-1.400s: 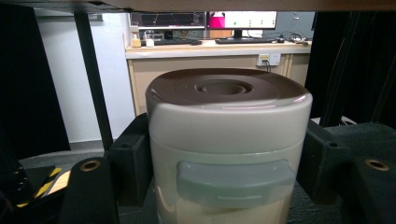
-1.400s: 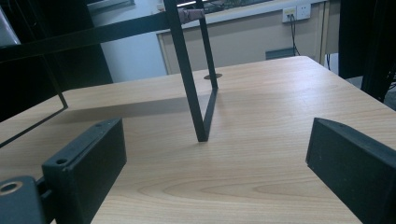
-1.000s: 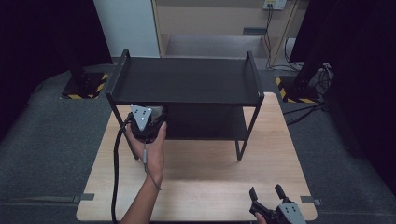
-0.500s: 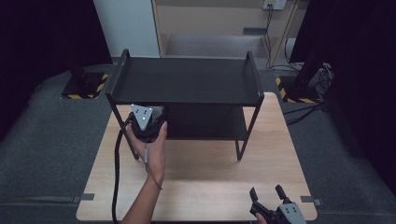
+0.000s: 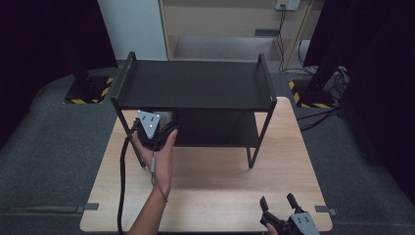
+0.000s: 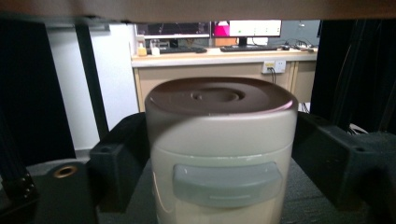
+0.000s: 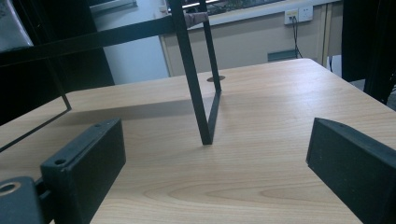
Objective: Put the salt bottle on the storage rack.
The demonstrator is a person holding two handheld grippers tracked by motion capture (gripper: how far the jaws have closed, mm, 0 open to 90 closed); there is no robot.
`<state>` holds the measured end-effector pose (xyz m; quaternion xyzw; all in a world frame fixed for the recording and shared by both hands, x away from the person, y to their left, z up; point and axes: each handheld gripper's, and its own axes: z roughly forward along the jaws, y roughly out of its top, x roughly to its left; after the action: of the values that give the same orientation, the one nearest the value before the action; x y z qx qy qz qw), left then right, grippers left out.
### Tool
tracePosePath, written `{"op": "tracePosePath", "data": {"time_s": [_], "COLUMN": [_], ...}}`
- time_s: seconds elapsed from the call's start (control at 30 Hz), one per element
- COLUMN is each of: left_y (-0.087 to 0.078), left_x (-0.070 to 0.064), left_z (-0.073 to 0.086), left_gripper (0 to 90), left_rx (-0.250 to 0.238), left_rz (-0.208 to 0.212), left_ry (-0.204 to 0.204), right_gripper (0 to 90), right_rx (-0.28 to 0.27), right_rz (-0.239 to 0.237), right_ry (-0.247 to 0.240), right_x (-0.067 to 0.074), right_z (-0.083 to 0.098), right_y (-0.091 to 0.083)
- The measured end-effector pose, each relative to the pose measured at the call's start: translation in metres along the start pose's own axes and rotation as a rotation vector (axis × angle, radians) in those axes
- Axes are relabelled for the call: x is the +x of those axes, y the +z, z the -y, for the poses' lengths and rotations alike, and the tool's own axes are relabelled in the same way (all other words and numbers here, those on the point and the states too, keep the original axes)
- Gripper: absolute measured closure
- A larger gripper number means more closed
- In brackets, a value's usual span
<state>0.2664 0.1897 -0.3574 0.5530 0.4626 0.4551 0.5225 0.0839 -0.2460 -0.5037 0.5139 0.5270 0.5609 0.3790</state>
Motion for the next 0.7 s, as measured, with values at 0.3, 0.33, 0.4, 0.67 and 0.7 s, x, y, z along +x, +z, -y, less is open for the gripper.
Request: {"op": "tracePosePath", "data": {"time_s": [0.3,0.33,0.4,0.67,0.7], "left_y": [-0.009,-0.011,-0.014,-0.028,-0.028], "left_x": [0.002,0.002,0.001,-0.003,-0.003], "left_z": [0.001,0.002,0.004,0.011,0.011], "left_gripper": [13.9,13.8,13.4,12.6,12.6], "left_rx": [-0.016,-0.021,-0.031,-0.048,-0.048], "left_rz": [-0.004,-0.003,0.000,-0.009,-0.009], "left_ry": [-0.006,-0.007,-0.011,-0.017,-0.017], "right_gripper": [3.8,3.7,3.7,3.4,3.4], "right_rx": [-0.004,-0.006,-0.007,-0.009,-0.009], "right_rz": [0.001,0.000,-0.001,-0.009,-0.009], "right_ry": [0.002,0.001,0.000,-0.002,-0.002], "right_x": [0.001,0.001,0.001,0.003,0.003], "right_z": [-0.001,-0.001,-0.002,-0.003,-0.003], "right_y": [-0.002,-0.002,-0.002,-0.003,-0.003]}}
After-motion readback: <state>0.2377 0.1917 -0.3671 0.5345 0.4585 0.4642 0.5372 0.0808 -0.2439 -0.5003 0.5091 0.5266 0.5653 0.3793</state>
